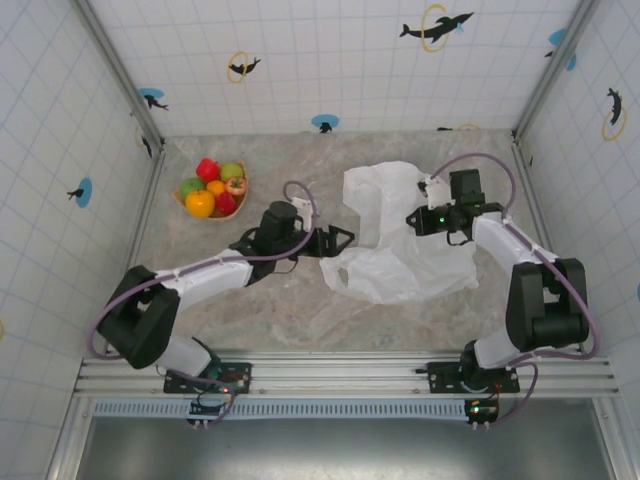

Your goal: Place the fruits into the plastic bag

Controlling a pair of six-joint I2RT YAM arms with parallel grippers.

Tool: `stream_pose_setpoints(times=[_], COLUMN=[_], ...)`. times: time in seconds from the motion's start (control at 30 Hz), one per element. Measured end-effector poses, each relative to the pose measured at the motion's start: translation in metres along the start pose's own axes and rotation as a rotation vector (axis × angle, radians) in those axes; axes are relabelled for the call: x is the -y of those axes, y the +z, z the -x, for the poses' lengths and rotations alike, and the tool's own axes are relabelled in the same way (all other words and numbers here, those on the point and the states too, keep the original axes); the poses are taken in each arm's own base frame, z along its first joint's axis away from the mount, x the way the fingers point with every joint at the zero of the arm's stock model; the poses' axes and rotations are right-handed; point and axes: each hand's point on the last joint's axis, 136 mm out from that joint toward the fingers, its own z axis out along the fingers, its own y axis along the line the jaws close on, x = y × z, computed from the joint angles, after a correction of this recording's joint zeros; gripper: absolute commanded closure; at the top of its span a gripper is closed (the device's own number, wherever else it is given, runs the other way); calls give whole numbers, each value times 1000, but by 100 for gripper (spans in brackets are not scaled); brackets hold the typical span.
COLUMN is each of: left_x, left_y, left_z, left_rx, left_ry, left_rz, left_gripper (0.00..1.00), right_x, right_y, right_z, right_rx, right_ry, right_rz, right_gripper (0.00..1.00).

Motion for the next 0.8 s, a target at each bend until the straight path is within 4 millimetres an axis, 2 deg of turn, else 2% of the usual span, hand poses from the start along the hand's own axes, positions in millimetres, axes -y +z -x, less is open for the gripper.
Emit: stream_pose_setpoints(times=[0.13,0.2,0.27,0.37,0.47,0.53,0.63,0.77,0.8], left_x=[30,45,61,75,77,73,67,59,56], left_y=[30,46,58,67,67,66,56,19,8], left_z=[-43,-58,-69,-71,-66,-63,-52,-33,-27], left_rx=[-126,-174,-206,-216,-195,-179,-133,-17,14], left_ry=[37,48,66,86,103,129,191,283,299], left_rz=[-96,-138,-176,-210,-203,-170,-103,-2,28], left_gripper=[4,5,5,5,2,2,2,2,2], right_x=[-5,-3,7,26,37,31,7,-26,-29], right_y=[8,13,17,14,8,4,-8,-29,-32], right_z=[26,39,51,63,68,69,71,62,58], right_rx=[3,11,21,38,51,54,99,168,179], right_ry=[-35,-29,-2,44,47,12,-88,-206,-230], right_rz=[2,-21,-79,-203,-313,-366,-406,-406,-411], right_gripper=[99,95,87,74,60,52,43,32,24])
